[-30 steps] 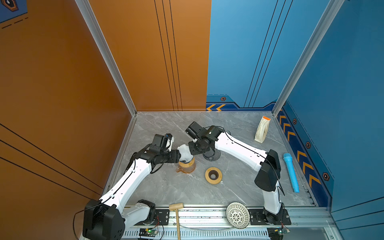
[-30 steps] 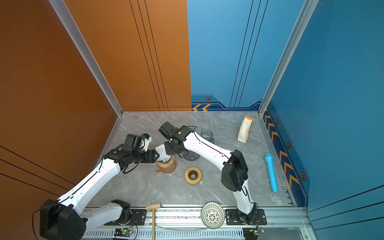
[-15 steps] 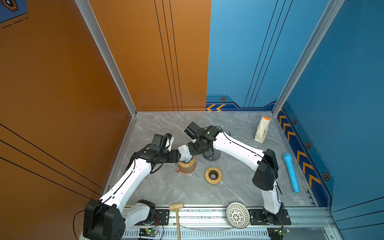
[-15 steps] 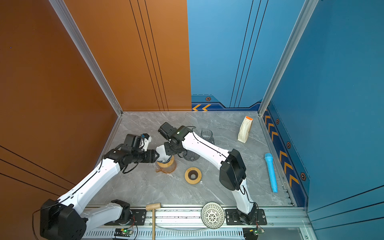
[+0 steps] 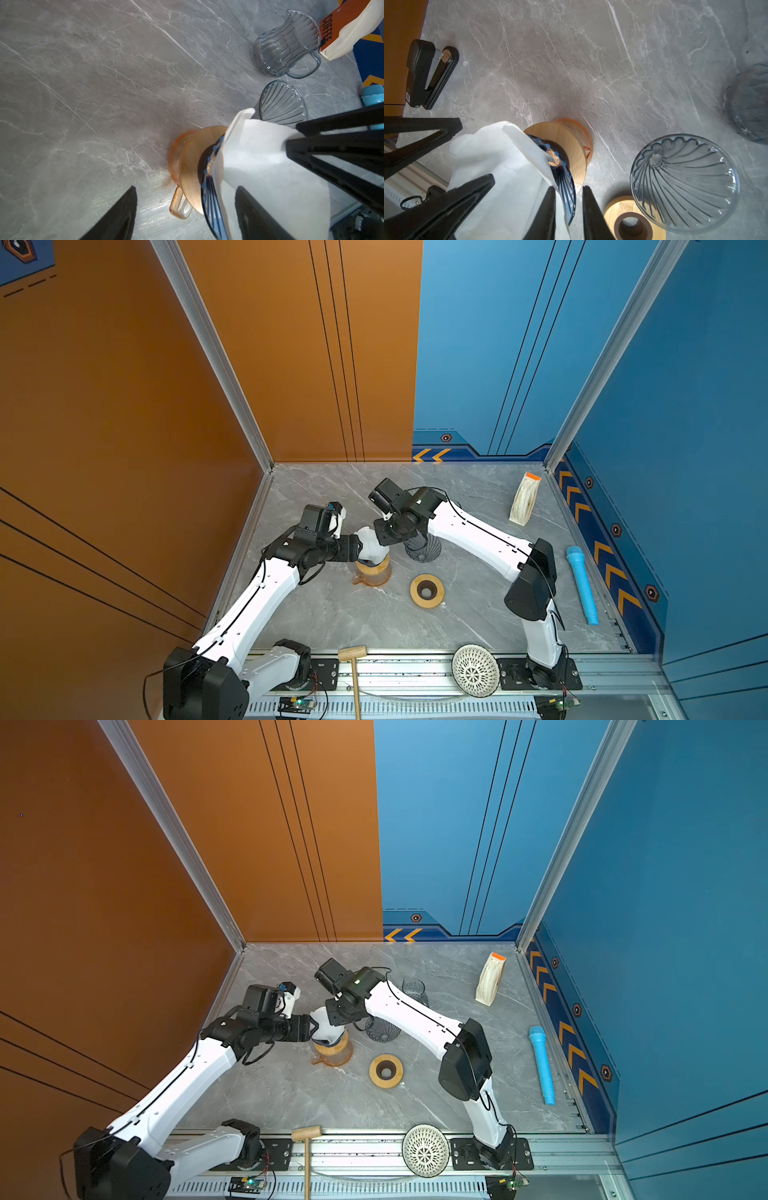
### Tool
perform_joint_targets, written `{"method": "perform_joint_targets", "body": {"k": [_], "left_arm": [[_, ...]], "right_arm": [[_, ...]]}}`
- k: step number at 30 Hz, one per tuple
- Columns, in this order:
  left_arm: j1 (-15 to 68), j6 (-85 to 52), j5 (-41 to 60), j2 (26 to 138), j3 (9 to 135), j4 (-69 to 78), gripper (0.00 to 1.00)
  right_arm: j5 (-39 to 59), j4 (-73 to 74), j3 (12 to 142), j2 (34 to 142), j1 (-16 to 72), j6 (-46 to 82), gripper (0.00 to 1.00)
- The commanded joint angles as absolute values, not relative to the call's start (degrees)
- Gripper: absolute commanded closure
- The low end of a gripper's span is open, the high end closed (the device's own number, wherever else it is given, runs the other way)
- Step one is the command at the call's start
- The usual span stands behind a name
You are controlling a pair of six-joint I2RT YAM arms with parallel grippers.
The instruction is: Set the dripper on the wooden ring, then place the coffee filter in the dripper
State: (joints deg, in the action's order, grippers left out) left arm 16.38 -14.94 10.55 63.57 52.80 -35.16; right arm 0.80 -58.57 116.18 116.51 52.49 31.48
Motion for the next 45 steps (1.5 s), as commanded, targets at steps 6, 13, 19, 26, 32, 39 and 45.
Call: {"method": "perform_joint_targets", "body": {"k": [6,13,19,26,32,39,45], "left_arm": [[15.7,-13.7,9.6,61.6,54.7,-37.2,0.23],[15.7,-13.9,10.1,62.2,52.6,-37.2,0.24],[15.7,-14.2,10.7,63.5,51.4,-36.3,0.25],[15.6,-14.2,11.0,64.9,51.1,-35.9,0.27],[15.6,-14.0,11.2,65.2,51.0,-35.9,0.27],[15.5,-13.8,11.6,65.9,51.1,-35.9,0.27],[15.4,-13.8,11.9,66.3,51.2,-35.9,0.29]], "right_arm": [[0.2,-60.5,117.6,115.2,52.2,30.0,0.75],[0.3,-60.5,116.2,115.7,52.4,29.3,0.70],[0.9,-60.6,115.2,116.7,52.6,28.6,0.66],[0.6,-60.6,115.0,118.4,52.7,27.5,0.65],[0.2,-60.8,114.8,119.3,52.7,26.9,0.65],[0.7,-60.9,115.4,120.3,53.3,25.8,0.65],[1.8,-60.8,115.8,120.4,53.8,24.9,0.60]]}}
